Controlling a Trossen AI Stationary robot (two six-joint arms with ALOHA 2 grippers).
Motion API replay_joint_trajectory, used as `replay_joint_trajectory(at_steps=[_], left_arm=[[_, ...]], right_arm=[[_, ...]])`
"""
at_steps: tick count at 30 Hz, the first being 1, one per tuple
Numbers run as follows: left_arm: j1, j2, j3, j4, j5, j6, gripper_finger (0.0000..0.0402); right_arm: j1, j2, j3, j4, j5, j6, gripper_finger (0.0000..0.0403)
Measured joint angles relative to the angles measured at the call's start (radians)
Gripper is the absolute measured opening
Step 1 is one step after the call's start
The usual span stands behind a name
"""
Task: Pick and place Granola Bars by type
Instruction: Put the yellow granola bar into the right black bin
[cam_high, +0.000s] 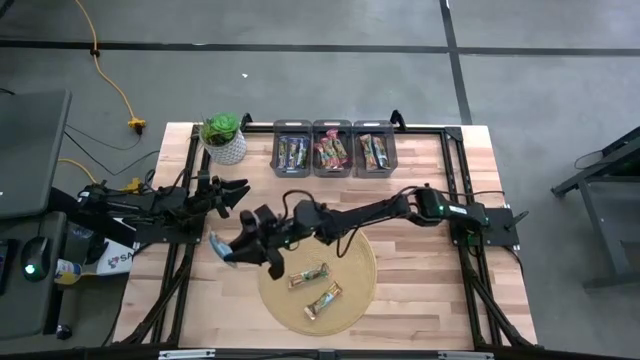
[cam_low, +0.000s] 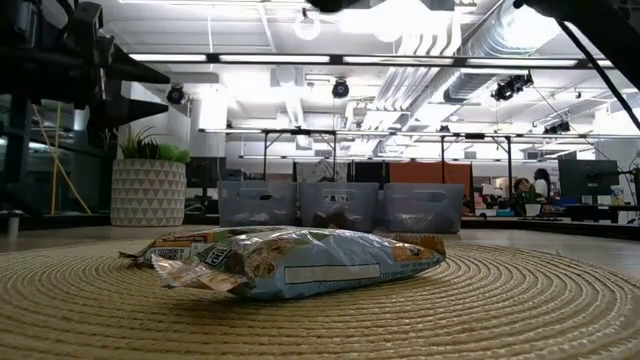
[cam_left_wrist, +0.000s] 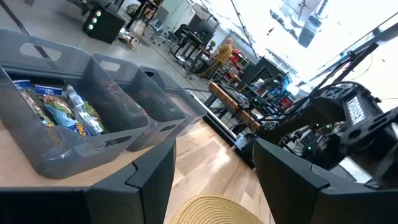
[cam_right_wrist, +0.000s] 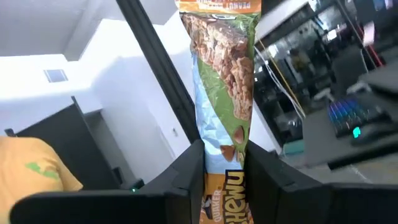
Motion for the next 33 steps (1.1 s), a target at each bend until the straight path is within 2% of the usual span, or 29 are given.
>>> replay_joint_trajectory(at_steps=[4,9,17,23,28,33], left_arm=[[0.0,0.0,0.0,0.001,0.001,0.0,0.0211],[0.0,0.0,0.0,0.002,0.003,0.0,0.0211],[0.0,0.0,0.0,0.001,0.002,0.0,0.0211],[0.0,0.0,0.0,0.0,0.003,0.0,0.0211],[0.0,0.0,0.0,0.001,0.006,0.0,0.0211],[0.0,0.0,0.0,0.0,0.007,0.0,0.0211]], right_arm=[[-0.001,-0.071,0.0,-0.057,0.011,-0.086,0.0082],[-0.004,-0.186,0.0,-0.243,0.083,-0.236,0.0082],[-0.008,-0.381,0.0,-0.455,0.258,-0.453,0.0082],[0.006,-0.524,0.0,-0.586,0.48,-0.657,0.0082],[0.006,-0.63,0.0,-0.693,0.75,-0.799,0.0082],[0.004,-0.71,0.0,-0.725,1.03,-0.95,0.0082]])
